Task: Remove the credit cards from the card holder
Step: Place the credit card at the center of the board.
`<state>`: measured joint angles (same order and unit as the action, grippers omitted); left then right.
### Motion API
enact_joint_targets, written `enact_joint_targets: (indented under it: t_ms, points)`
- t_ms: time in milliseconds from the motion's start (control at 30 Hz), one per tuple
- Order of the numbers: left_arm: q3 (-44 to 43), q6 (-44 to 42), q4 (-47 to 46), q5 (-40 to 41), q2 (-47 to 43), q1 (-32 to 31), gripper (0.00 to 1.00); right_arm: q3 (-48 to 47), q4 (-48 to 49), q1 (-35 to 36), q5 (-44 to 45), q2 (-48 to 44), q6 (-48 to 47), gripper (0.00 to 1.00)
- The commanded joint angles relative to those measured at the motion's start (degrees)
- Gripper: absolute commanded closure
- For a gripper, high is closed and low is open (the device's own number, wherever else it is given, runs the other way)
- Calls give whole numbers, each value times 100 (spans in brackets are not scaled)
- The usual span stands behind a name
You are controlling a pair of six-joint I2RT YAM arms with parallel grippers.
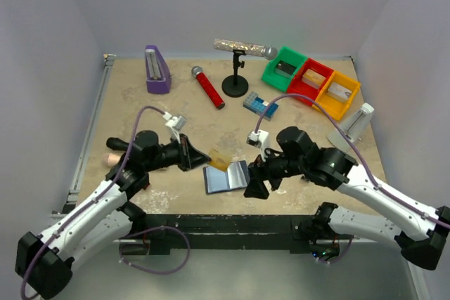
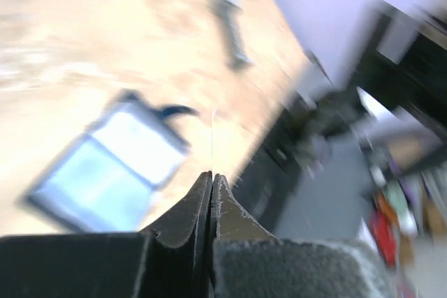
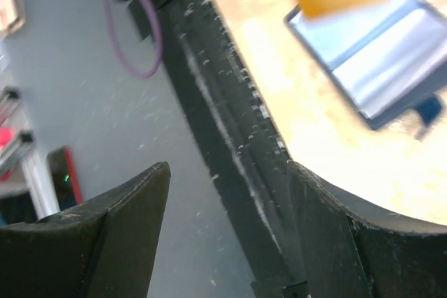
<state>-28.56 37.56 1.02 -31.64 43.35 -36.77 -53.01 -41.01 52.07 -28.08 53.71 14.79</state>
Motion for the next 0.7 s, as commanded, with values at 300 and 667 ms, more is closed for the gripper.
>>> enact_joint_targets:
  t_ms: [300, 667]
  points:
    - [-1283, 639, 286, 1063, 1999, 2614, 100, 1021, 1024, -4, 1174, -1521, 1158, 32]
    - [-2021, 595, -453, 1081, 3995, 3519, 100, 1056, 1245, -4, 795, -1487, 1009, 34]
